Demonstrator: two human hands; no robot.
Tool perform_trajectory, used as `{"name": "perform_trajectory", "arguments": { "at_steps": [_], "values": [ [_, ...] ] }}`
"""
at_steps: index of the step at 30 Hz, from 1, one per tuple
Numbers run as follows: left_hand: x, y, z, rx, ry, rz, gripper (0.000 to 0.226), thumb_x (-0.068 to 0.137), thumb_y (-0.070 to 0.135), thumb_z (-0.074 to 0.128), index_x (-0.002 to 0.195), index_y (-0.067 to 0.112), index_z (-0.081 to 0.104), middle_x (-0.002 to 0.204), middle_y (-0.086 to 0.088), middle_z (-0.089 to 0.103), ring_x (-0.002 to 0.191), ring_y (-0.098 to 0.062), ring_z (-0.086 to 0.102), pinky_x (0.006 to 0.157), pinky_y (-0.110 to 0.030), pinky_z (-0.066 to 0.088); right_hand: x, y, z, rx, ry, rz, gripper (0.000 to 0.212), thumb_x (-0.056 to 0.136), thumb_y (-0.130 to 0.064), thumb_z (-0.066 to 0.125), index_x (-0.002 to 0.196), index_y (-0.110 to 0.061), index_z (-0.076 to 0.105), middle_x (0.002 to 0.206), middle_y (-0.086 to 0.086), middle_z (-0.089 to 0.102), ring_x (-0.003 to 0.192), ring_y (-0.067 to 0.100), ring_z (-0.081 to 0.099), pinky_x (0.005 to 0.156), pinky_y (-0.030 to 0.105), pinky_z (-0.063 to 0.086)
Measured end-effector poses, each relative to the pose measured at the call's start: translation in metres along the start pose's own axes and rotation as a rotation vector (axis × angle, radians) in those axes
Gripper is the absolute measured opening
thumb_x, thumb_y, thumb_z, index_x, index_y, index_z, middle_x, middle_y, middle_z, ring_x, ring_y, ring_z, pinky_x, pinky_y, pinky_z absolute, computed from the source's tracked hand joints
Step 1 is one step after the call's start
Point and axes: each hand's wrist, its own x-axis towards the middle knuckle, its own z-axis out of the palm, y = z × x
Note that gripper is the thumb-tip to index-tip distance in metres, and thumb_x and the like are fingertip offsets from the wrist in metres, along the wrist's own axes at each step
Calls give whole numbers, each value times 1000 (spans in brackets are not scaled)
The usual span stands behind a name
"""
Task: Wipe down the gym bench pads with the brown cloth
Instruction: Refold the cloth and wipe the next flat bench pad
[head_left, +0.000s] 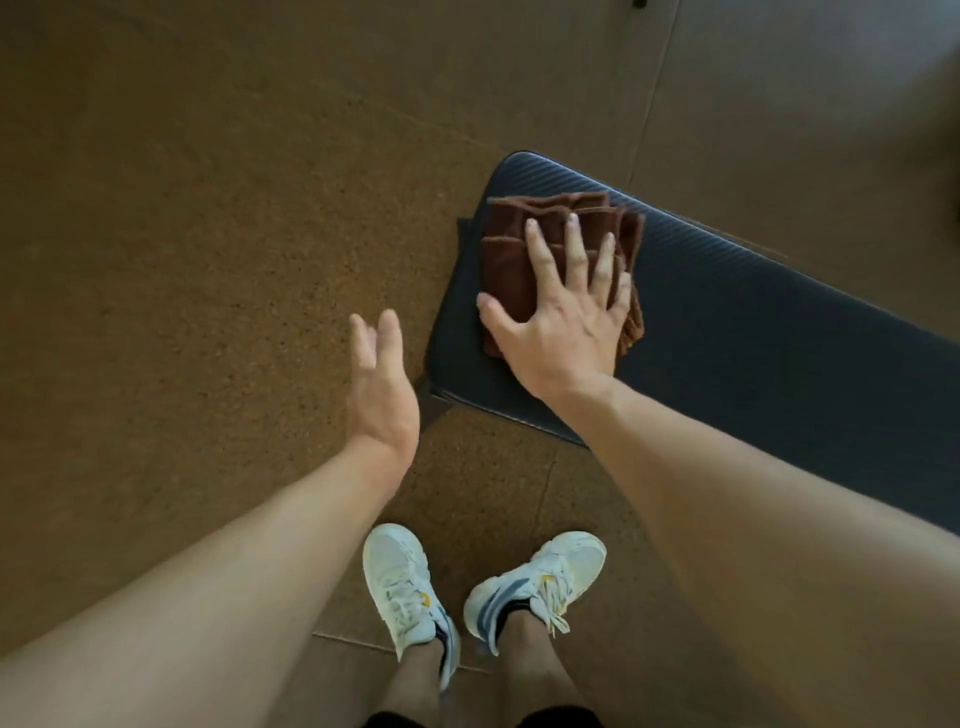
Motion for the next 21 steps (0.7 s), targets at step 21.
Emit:
{"name": "perform_trajectory", "arguments": {
  "at_steps": [21],
  "values": [
    [-58,10,157,1103,-430,538,109,87,50,75,163,31,-1,172,3,-12,156,-20,-22,125,-56,-7,-116,196,-18,124,-21,605,70,102,-74,20,162,-52,-9,173,-13,-22,158,22,-28,129,54,-13]
  ]
}}
